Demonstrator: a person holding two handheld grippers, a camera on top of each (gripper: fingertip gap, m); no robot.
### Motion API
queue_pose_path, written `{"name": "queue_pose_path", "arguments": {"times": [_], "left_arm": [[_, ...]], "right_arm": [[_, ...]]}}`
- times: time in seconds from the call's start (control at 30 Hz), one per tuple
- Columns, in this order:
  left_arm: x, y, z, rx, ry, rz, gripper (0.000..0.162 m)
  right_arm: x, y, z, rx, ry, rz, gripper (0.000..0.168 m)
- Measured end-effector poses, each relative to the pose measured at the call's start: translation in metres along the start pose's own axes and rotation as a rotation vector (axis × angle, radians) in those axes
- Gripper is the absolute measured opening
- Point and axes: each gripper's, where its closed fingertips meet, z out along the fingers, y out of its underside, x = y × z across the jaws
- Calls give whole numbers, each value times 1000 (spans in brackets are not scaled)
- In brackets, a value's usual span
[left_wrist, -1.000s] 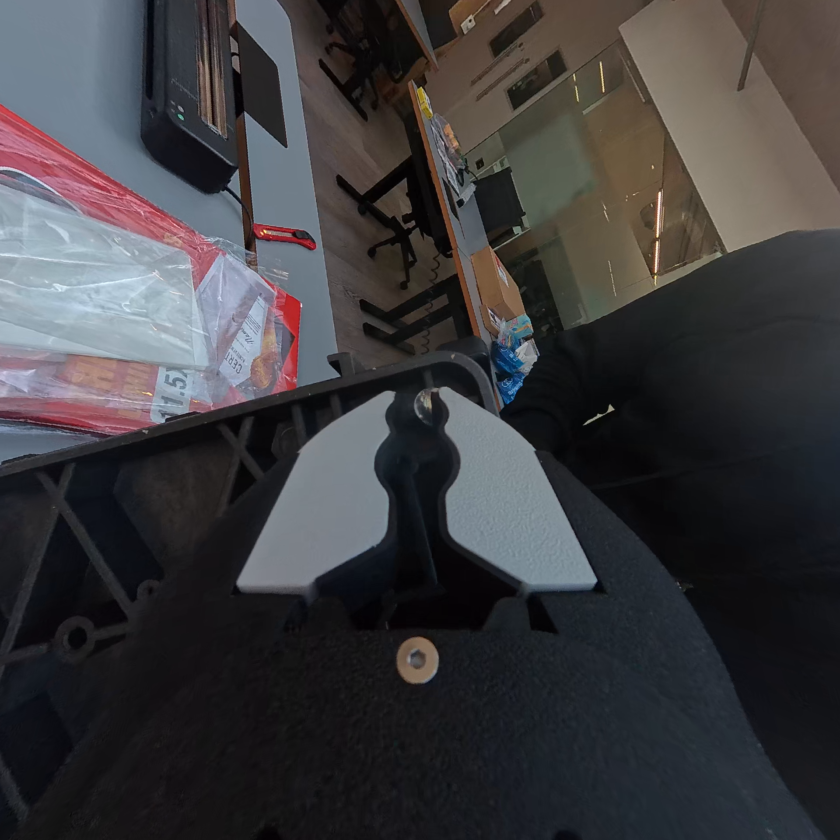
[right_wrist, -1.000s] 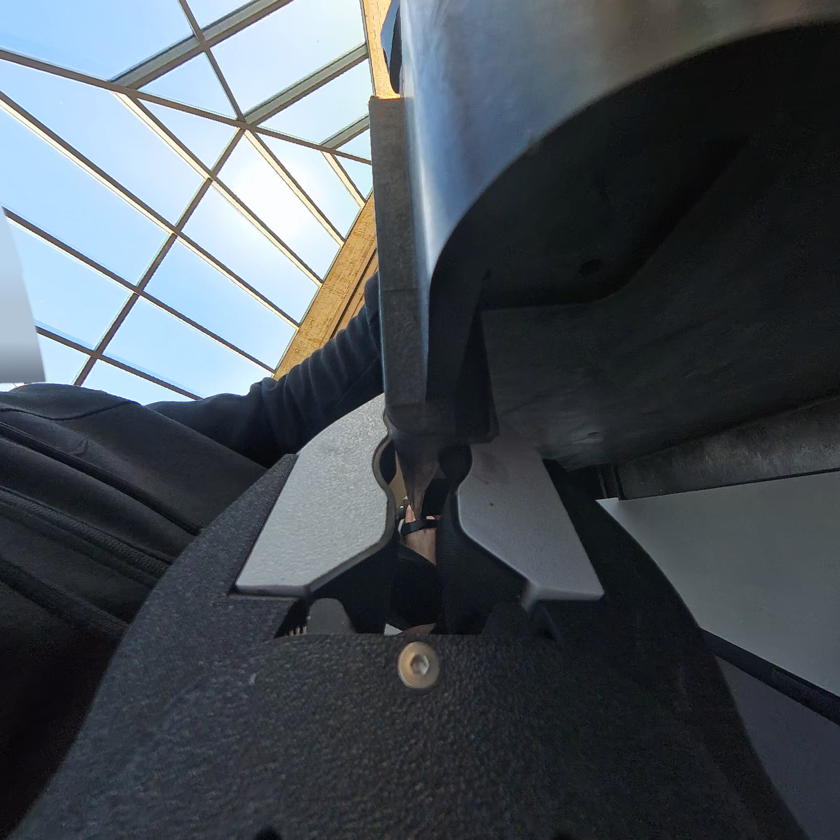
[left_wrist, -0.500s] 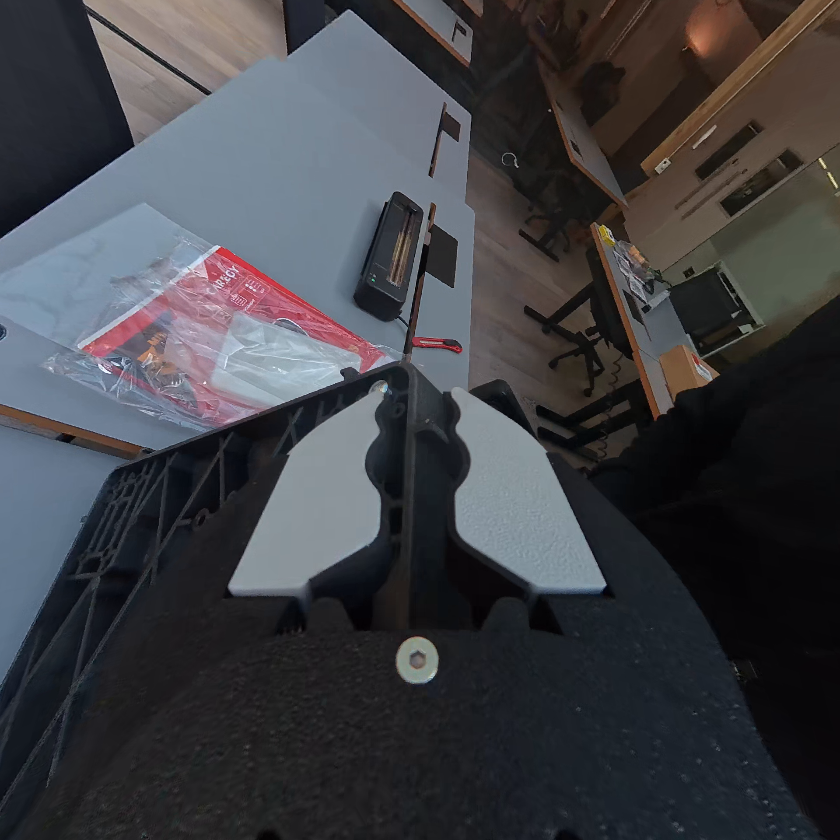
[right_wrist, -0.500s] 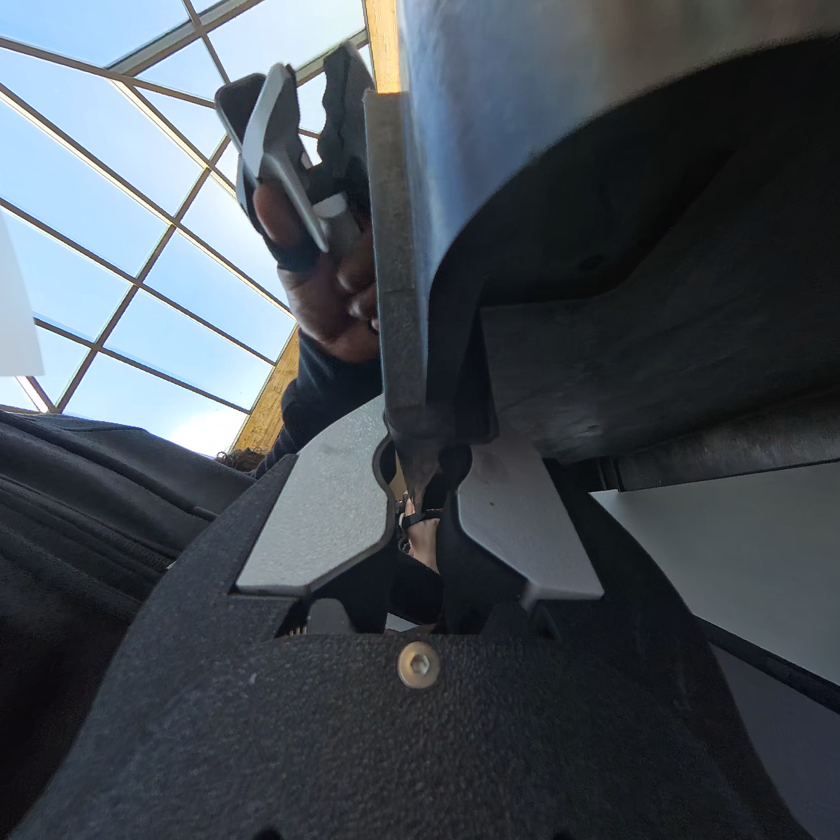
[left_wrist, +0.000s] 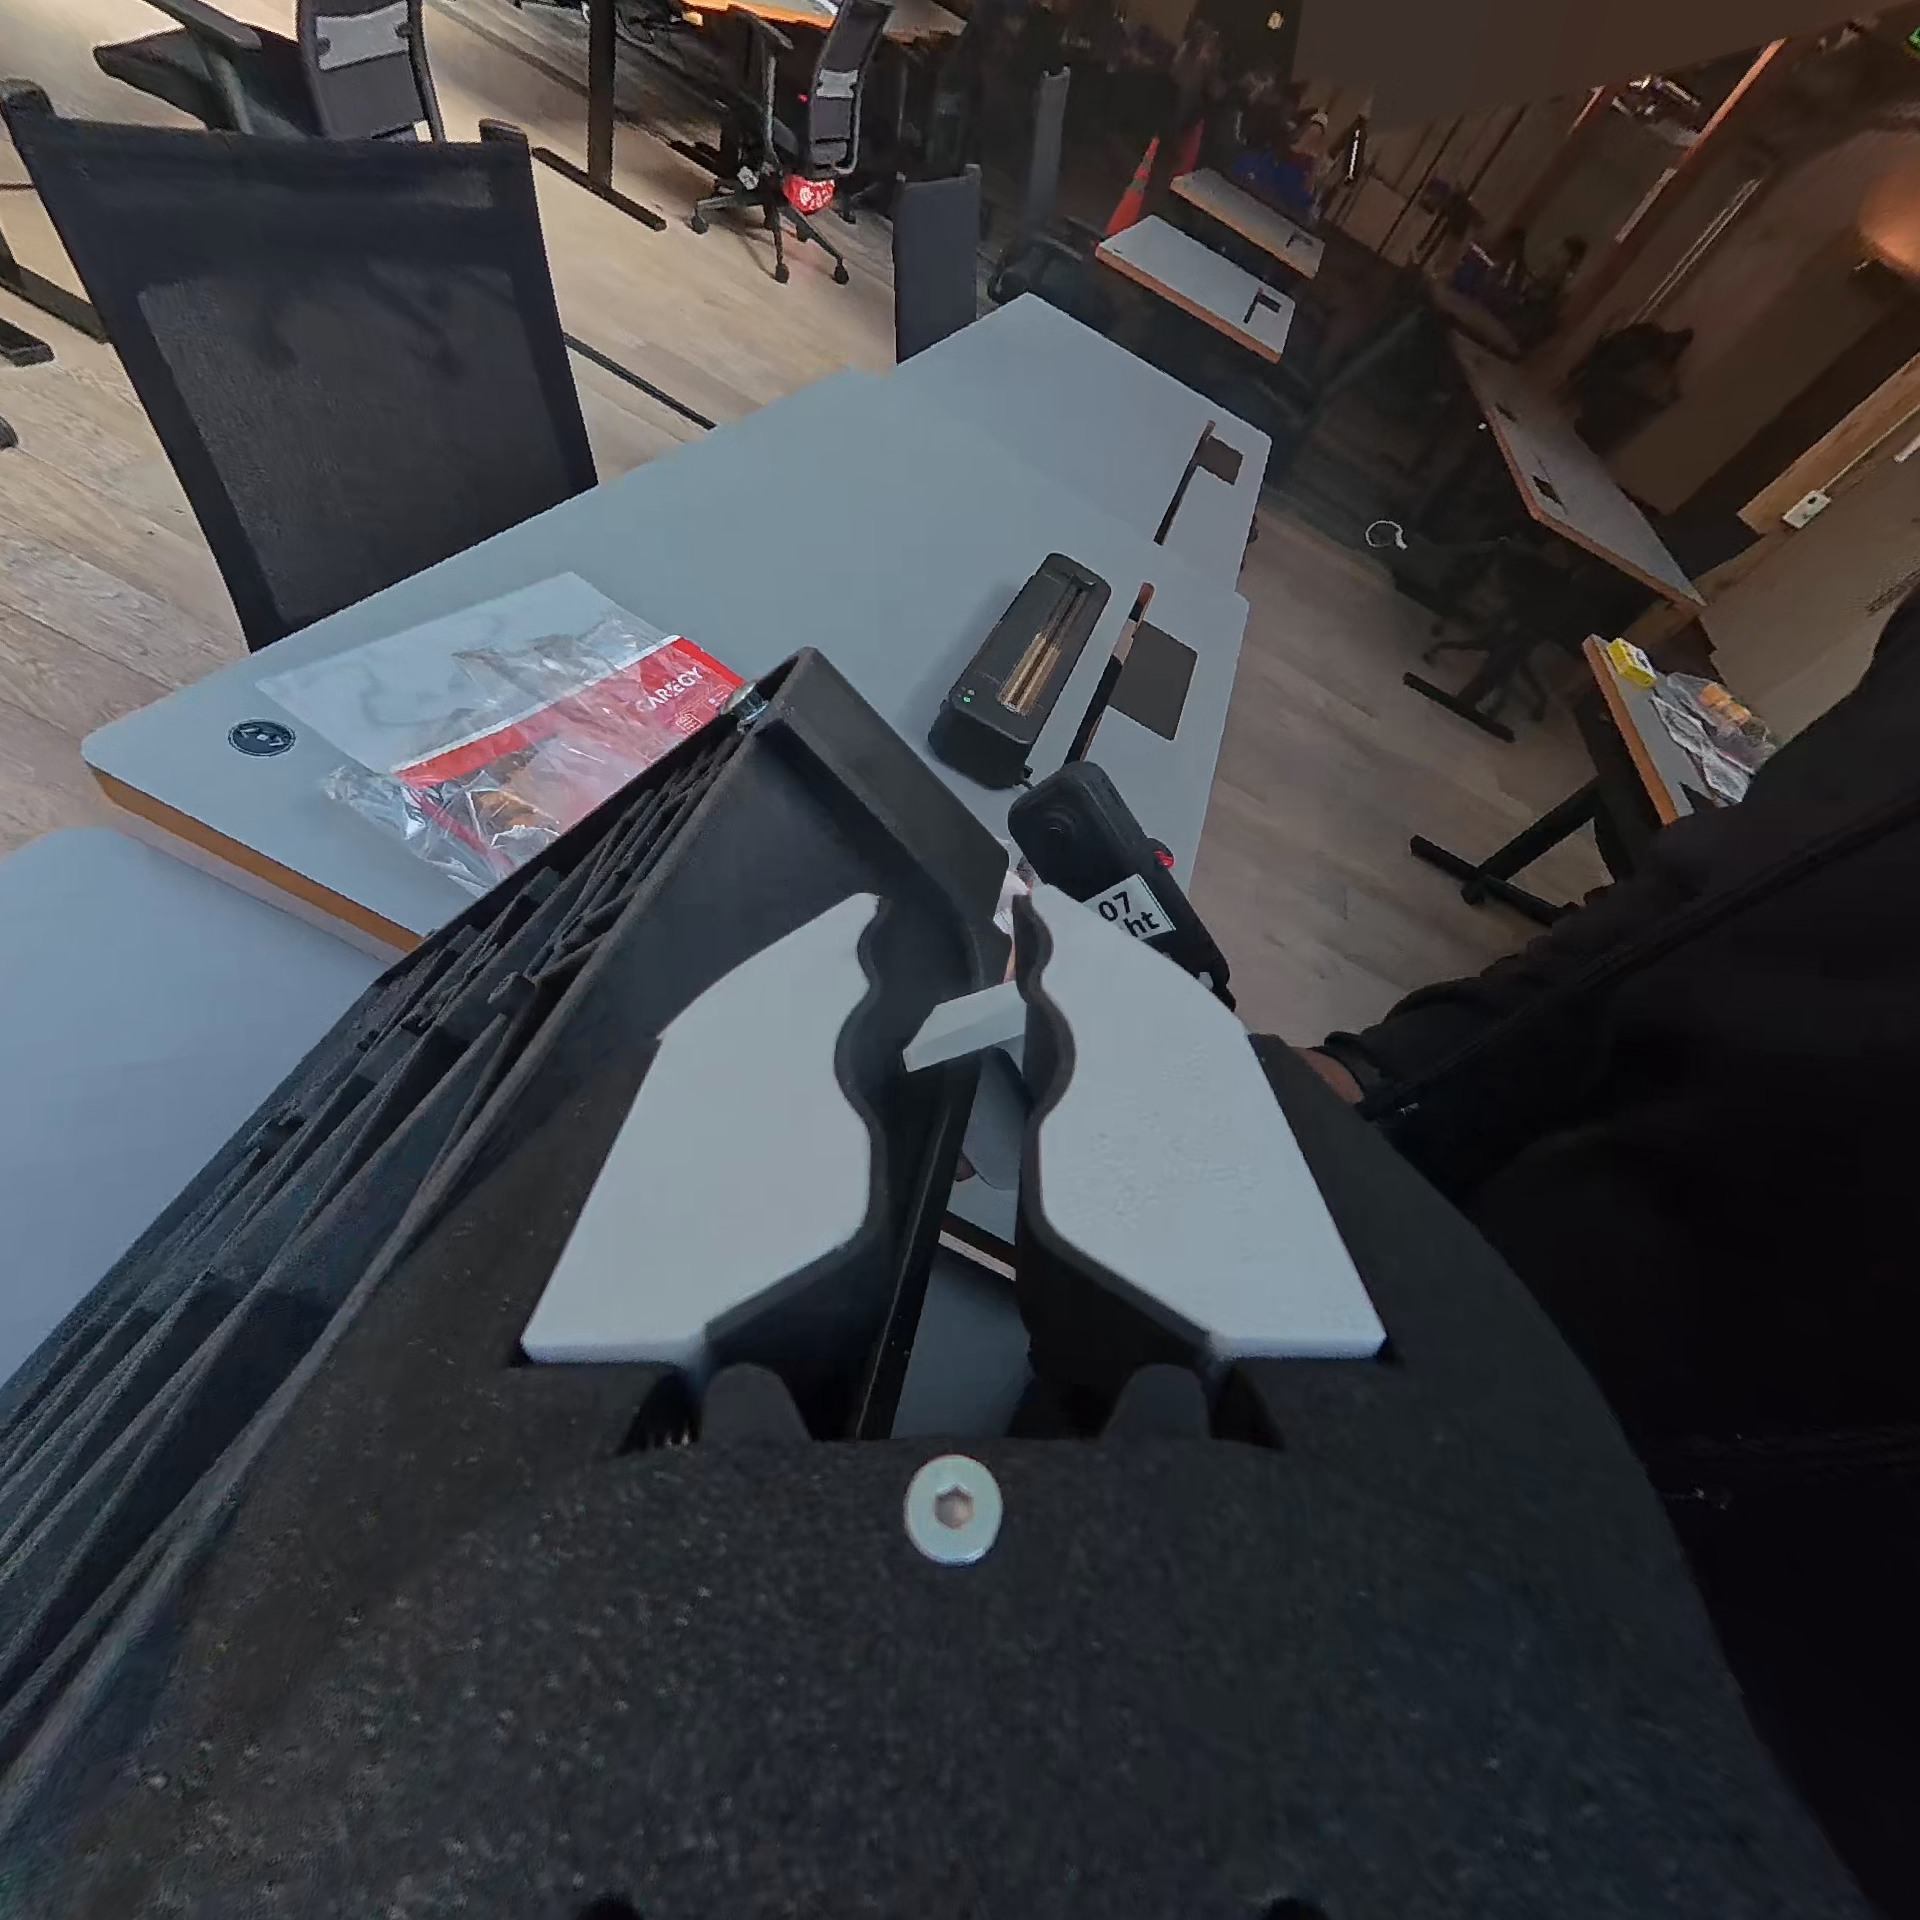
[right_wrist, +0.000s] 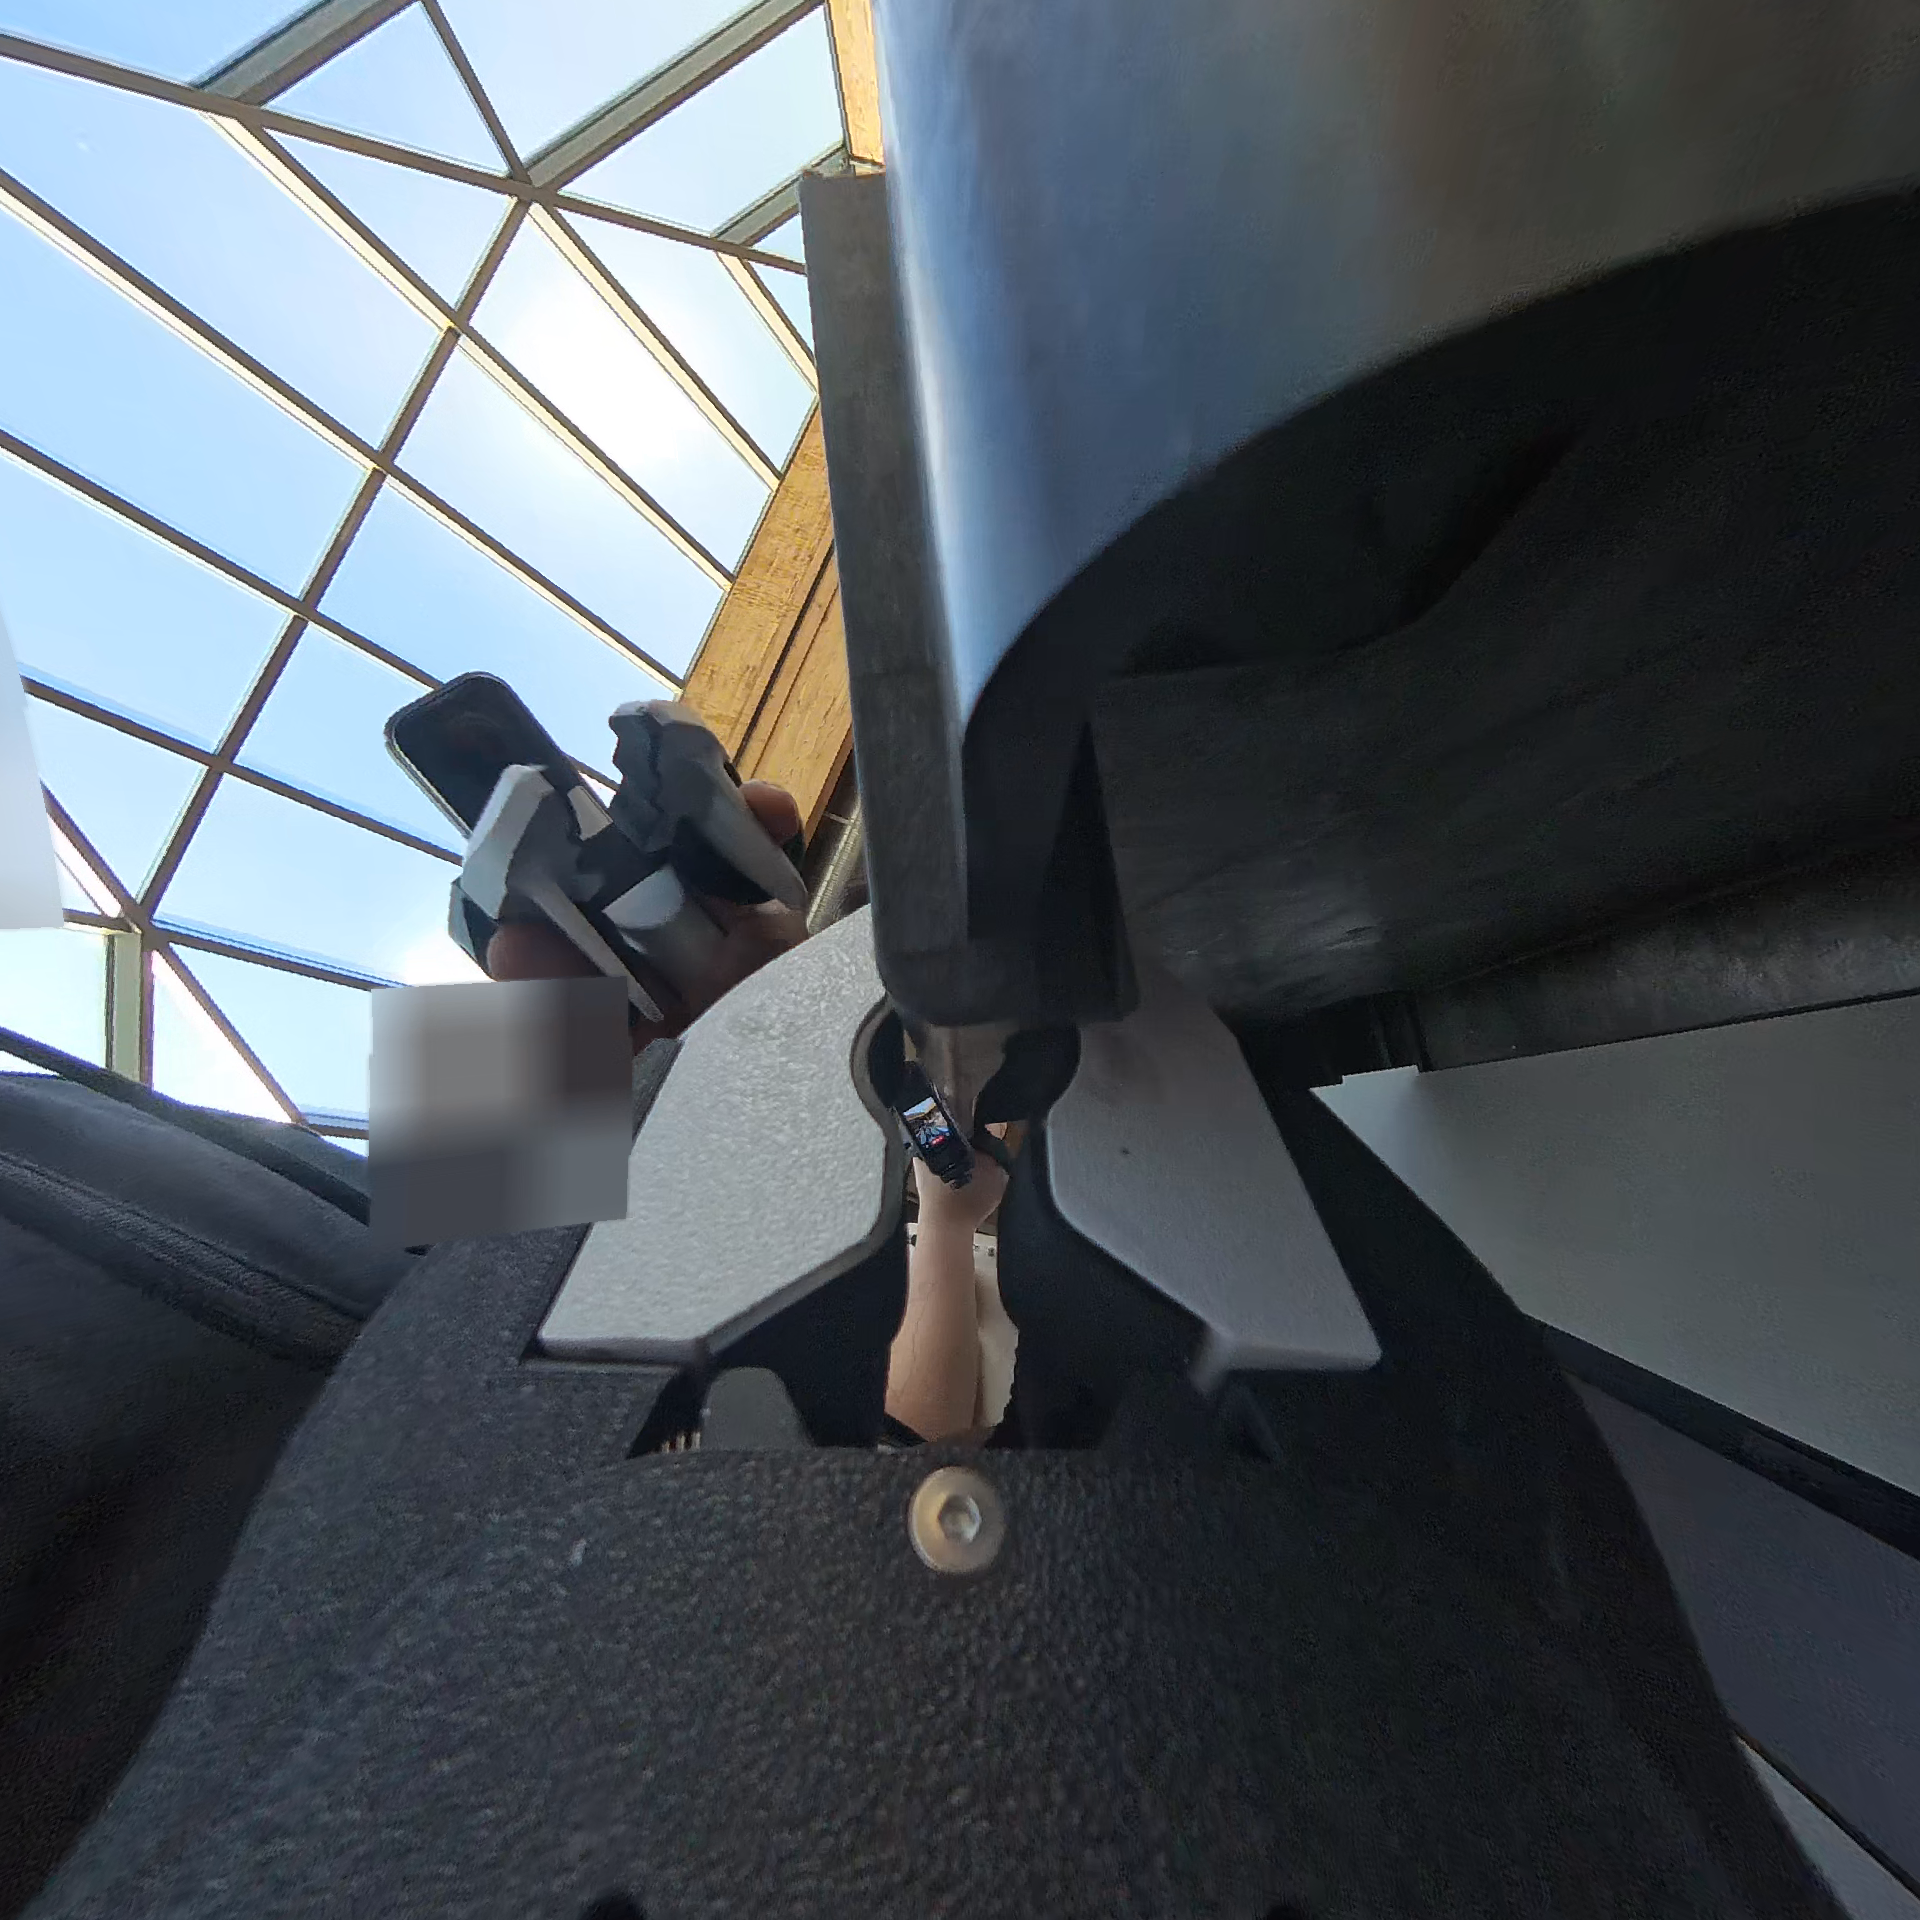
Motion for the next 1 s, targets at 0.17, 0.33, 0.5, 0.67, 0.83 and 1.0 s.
{"name": "queue_pose_path", "arguments": {"times": [0.17, 0.33, 0.5, 0.67, 0.83, 1.0], "left_arm": [[-2, 6, -7, 40, -26, -73, 21], [-5, 8, -11, 65, -52, -104, 21], [-5, 9, -11, 73, -59, -122, 21], [-6, 9, -10, 69, -65, -119, 21], [-10, 10, -14, 66, -86, -113, 22], [-15, 16, -27, 70, -128, -120, 22]], "right_arm": [[0, 1, 0, -11, -1, 4, 15], [0, 1, 0, -22, -3, 6, 15], [-1, 0, 1, -25, -5, 11, 15], [0, 0, 2, -28, -3, 10, 16], [0, -1, 2, -22, -3, 15, 16], [0, -2, 4, -22, -3, 12, 16]]}}
